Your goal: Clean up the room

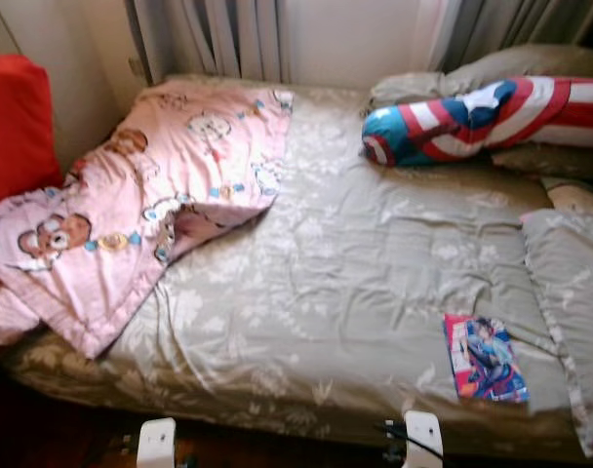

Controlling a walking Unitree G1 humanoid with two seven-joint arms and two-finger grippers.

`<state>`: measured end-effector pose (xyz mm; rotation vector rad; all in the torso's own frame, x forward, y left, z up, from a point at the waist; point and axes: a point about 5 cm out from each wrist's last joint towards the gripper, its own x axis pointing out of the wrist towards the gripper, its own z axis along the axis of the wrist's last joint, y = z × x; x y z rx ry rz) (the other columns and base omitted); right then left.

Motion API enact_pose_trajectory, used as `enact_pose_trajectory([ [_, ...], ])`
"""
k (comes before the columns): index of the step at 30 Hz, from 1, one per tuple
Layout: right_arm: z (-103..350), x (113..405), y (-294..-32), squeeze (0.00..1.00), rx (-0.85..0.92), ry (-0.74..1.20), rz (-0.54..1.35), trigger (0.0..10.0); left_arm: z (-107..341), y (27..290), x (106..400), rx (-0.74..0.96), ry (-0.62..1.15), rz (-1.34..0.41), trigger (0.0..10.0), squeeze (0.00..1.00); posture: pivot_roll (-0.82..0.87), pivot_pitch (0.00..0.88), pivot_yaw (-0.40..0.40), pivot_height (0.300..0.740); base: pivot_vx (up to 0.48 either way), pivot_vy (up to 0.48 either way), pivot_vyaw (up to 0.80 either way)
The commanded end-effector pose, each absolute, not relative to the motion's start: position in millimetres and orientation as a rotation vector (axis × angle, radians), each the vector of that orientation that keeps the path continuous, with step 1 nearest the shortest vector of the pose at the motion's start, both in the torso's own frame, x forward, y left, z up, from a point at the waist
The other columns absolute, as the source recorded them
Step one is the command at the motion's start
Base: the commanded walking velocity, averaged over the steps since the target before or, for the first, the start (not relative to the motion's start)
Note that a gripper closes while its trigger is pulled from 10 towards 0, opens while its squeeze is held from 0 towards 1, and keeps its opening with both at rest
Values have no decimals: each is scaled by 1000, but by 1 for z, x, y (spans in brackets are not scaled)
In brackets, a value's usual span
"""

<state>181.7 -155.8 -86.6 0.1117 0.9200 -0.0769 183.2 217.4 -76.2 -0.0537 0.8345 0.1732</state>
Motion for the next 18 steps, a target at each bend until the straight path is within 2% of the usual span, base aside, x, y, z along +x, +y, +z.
enact_pose_trajectory([
  [1,-89,175,-160,0,112,938,-92,10000,-82,215,174,-60,875,175,10000,0,38,115,-6,740,0,274,0],
  [18,-89,176,-160,0,113,933,-87,10000,-82,214,174,-60,874,177,10000,0,40,117,-7,740,0,271,0],
])
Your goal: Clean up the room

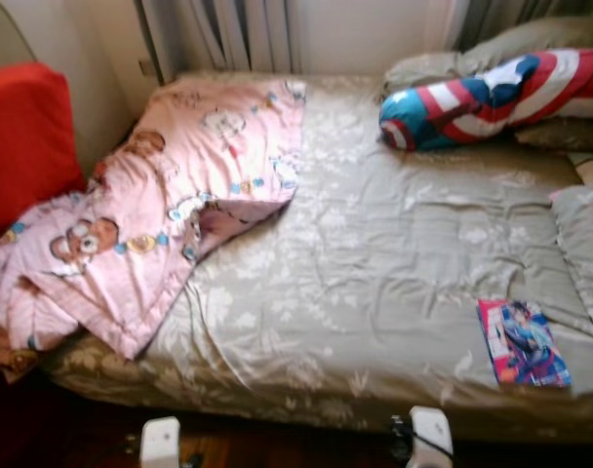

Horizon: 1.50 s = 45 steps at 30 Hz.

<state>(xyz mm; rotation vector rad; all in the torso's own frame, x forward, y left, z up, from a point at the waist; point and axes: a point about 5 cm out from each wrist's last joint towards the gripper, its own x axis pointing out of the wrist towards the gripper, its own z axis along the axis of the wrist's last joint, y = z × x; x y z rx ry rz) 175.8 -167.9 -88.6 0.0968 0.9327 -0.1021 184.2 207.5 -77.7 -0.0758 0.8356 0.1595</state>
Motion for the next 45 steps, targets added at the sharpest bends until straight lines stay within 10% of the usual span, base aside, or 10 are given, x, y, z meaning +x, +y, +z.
enact_pose_trajectory([
  [1,-89,177,-160,0,112,933,-87,10000,-82,214,174,-60,874,176,10000,0,40,117,-7,740,0,270,0],
  [45,-89,177,-161,0,108,935,-83,10000,-80,214,177,-59,862,176,10000,0,45,118,-10,740,0,275,0],
])
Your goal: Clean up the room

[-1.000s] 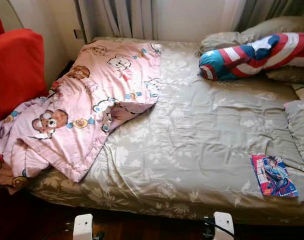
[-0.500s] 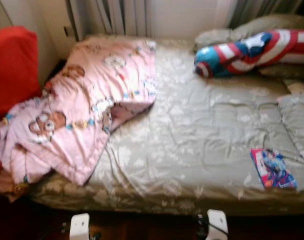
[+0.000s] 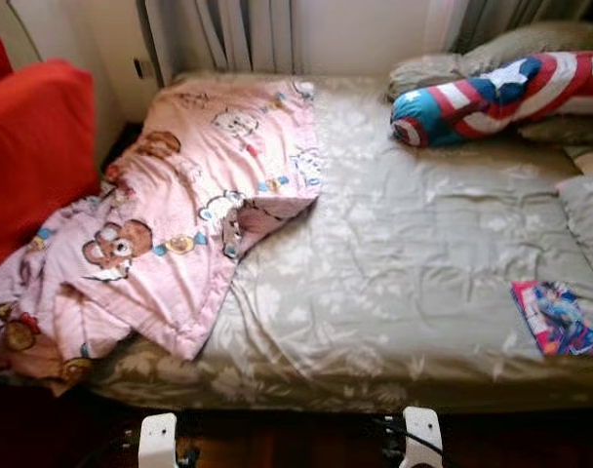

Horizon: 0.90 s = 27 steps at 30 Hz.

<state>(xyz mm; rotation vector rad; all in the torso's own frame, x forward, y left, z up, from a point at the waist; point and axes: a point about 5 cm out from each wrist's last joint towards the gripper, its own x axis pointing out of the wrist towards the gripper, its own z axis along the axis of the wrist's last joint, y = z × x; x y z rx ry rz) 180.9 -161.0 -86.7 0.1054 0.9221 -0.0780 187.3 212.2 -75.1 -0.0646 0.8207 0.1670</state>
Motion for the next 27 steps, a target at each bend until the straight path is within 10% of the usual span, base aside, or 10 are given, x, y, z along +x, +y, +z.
enact_pose_trajectory([
  [1,-89,177,-161,0,108,935,-82,10000,-80,214,177,-60,861,176,10000,0,45,118,-10,740,0,270,0],
  [27,-88,177,-161,0,108,934,-82,10000,-78,213,181,-59,840,174,10000,0,47,119,-9,740,0,120,0],
])
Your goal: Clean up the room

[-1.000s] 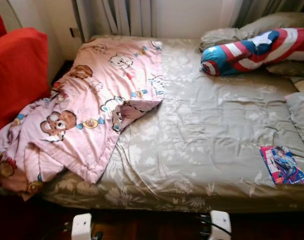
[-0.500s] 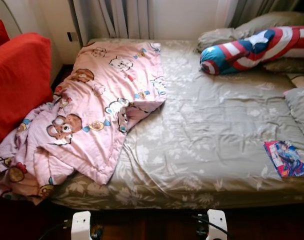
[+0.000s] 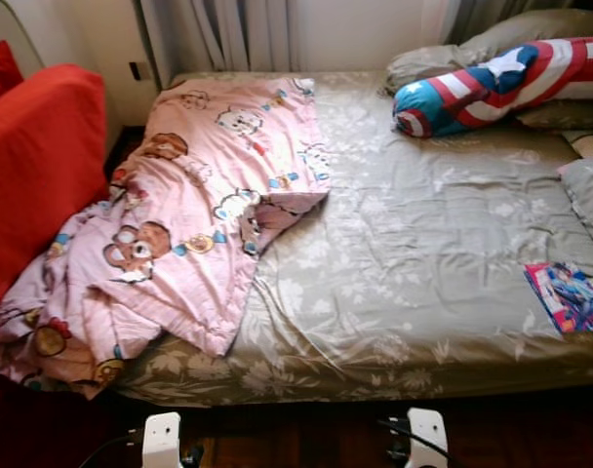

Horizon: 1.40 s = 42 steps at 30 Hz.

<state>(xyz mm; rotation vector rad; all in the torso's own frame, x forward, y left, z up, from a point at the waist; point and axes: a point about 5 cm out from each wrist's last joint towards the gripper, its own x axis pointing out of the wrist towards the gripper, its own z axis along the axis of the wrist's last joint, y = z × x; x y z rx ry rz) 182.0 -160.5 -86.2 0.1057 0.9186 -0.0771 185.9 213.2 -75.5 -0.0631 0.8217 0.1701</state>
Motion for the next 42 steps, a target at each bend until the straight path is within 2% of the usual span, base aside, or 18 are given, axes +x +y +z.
enact_pose_trajectory([
  [1,-88,177,-161,0,108,934,-81,10000,-78,213,181,-59,840,174,10000,0,47,119,-9,740,0,-382,0],
  [22,-89,177,-160,0,111,934,-83,10000,-78,213,182,-59,836,174,10000,0,49,116,-10,740,0,9,0],
  [28,-89,177,-160,0,112,934,-82,10000,-78,213,181,-59,840,175,10000,0,49,114,-8,740,0,352,0],
  [31,-89,177,-160,0,111,934,-79,10000,-78,213,181,-59,841,176,10000,0,49,114,-8,740,0,-442,0],
  [36,-89,177,-160,0,110,934,-78,10000,-78,213,182,-58,841,175,10000,0,50,111,-8,740,0,0,0],
  [42,-89,177,-160,0,110,933,-77,10000,-78,213,181,-58,845,174,10000,0,50,113,-8,740,0,480,0],
])
